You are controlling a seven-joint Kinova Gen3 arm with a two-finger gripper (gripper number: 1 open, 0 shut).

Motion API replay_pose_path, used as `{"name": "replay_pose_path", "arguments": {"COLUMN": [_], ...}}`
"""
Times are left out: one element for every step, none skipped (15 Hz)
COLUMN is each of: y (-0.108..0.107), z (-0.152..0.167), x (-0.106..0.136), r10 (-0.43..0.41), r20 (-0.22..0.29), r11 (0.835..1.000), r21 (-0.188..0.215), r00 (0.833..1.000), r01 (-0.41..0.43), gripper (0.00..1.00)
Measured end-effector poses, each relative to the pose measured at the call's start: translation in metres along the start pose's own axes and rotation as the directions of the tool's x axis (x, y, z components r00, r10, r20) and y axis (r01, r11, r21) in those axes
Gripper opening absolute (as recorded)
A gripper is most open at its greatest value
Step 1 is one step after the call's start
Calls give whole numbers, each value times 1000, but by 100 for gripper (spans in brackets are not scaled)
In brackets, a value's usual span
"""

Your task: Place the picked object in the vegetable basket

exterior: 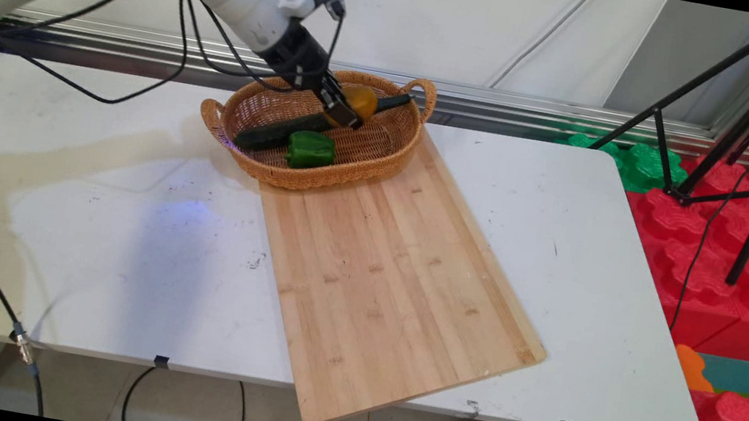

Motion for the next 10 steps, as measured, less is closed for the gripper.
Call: {"name": "replay_pose_path", "arguments": {"y": [0,0,0,-1,-1,-1,-2,-2,-3,-4], "z": [7,11,16,20,24,26,29,31,32,33], "x": [0,0,0,-1,-1,-2,-3,-3,-4,-4], "r10": [-6,-10,-15,-18,-23,-26,-30,-32,-33,-34], "r20": [4,7,12,15,19,21,22,22,21,19], "r11": [1000,1000,1000,1000,1000,1000,1000,999,999,999], "r21": [2,2,4,4,5,5,3,2,-1,-2], "r00": [1000,1000,1000,1000,1000,999,999,999,999,999], "r01": [6,10,15,18,23,26,30,32,33,34], "gripper": [0,0,0,0,0,0,0,100,100,100]}}
